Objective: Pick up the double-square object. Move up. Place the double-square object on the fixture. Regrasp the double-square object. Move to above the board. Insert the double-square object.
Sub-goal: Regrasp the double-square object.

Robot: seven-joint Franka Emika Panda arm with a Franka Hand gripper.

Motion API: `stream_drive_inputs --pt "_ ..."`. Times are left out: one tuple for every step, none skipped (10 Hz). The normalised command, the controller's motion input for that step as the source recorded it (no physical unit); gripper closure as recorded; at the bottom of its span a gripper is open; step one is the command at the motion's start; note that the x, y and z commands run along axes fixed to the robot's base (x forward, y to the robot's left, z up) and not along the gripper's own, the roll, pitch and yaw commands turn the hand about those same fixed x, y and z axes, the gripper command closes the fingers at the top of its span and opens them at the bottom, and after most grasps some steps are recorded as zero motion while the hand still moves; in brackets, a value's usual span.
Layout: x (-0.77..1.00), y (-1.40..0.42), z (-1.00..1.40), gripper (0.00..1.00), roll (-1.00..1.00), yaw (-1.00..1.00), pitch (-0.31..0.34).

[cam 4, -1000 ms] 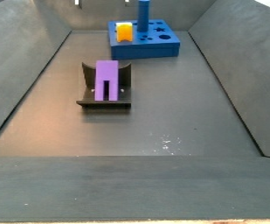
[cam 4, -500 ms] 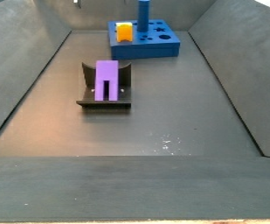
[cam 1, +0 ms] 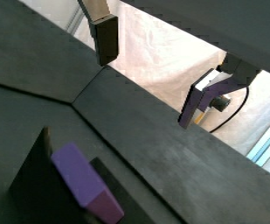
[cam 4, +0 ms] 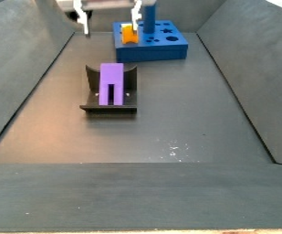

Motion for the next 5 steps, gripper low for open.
stream_drive_inputs --pt "0.09 0.04 -1.0 0.0 0.09 0.05 -0.161" --pt "0.1 0.04 -1.0 0.0 0.07 0.0 -0.15" --pt "0.11 0.03 -1.0 0.0 0.07 -0.03 -0.132" --pt "0.11 0.03 -1.0 0.0 0.07 -0.06 -0.101" --pt "0.12 0.03 -1.0 0.0 0.06 -0.06 -0.081"
